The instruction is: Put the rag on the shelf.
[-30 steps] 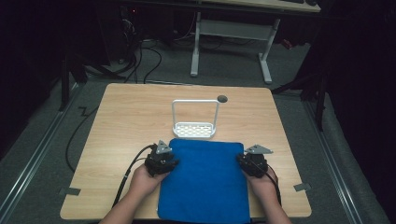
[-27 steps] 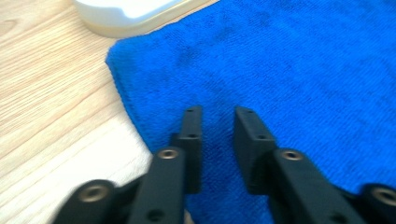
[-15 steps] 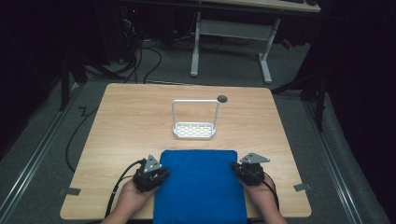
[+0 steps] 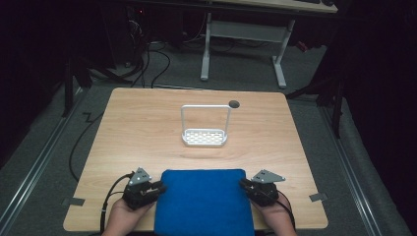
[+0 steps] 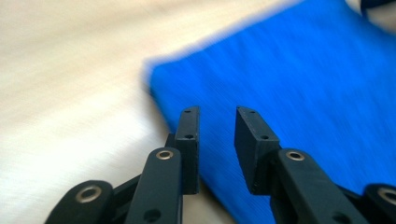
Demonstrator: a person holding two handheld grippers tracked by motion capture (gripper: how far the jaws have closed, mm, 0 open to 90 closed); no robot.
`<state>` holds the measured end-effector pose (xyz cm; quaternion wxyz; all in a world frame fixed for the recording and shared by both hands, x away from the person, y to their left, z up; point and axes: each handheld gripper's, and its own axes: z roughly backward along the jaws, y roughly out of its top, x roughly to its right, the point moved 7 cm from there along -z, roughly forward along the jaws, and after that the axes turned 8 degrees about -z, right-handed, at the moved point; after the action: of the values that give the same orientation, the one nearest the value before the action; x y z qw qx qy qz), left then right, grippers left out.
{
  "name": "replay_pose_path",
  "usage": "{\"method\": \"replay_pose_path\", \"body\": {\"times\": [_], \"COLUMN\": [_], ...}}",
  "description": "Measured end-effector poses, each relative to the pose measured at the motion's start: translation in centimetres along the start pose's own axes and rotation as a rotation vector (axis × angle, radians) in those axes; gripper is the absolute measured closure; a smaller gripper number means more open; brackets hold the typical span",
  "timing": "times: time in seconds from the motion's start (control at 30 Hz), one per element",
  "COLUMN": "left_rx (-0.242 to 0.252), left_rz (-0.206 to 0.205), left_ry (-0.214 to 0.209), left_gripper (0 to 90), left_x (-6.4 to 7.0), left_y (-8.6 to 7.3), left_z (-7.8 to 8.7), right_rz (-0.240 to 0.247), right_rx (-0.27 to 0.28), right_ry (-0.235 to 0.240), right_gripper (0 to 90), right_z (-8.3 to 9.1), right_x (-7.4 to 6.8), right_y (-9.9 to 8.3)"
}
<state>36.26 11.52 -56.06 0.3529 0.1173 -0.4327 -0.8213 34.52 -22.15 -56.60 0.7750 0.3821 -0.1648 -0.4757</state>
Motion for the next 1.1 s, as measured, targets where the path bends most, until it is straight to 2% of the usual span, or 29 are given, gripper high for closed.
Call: {"method": "replay_pose_path", "body": {"times": [0.07,0.17,0.33,0.4,0.5,0.67,0.8,0.9,0.97,1.03,1.1], "left_rx": [0.012,0.014,-0.019,-0.025,-0.036,-0.049,-0.030,-0.015,-0.017,-0.017,-0.012], "left_rz": [0.065,0.162,0.193,0.187,0.181,0.106,0.083,0.093,0.086,0.081,0.078], "left_ry": [0.014,0.011,-0.013,-0.008,-0.013,0.001,0.004,-0.007,-0.006,-0.004,-0.005], "left_gripper": [69.4,66.6,56.4,56.0,60.4,70.3,77.1,82.1,84.2,84.9,85.6], "left_x": [-1.4,-2.8,-2.6,-2.3,-1.7,-0.6,-0.4,-0.5,-0.5,-0.6,-0.6], "left_y": [0.3,0.5,0.8,1.1,1.4,1.2,1.2,1.1,1.0,1.0,1.0], "left_z": [-0.3,-1.3,-3.1,-3.6,-4.2,-4.3,-3.9,-3.7,-3.6,-3.7,-3.7], "right_rz": [0.003,-0.007,-0.028,-0.029,-0.025,-0.025,-0.034,-0.067,-0.080,-0.090,-0.100], "right_rx": [-0.006,-0.003,-0.019,-0.024,-0.030,-0.033,-0.027,-0.003,0.011,0.019,0.022], "right_ry": [-0.004,-0.008,0.005,0.008,0.003,0.007,0.000,-0.011,-0.026,-0.038,-0.039], "right_gripper": [81.0,80.7,79.6,78.8,77.5,75.7,70.2,62.8,57.5,52.9,52.1], "right_z": [-0.1,-0.1,-0.1,-0.2,-0.3,-0.4,-0.4,-0.3,-0.4,-0.9,-1.7], "right_x": [0.3,0.9,1.3,1.3,1.2,1.3,1.5,1.8,1.9,2.2,2.6], "right_y": [-0.1,-0.1,-0.4,-0.4,-0.5,-0.7,-0.6,-0.2,0.1,0.6,1.2]}}
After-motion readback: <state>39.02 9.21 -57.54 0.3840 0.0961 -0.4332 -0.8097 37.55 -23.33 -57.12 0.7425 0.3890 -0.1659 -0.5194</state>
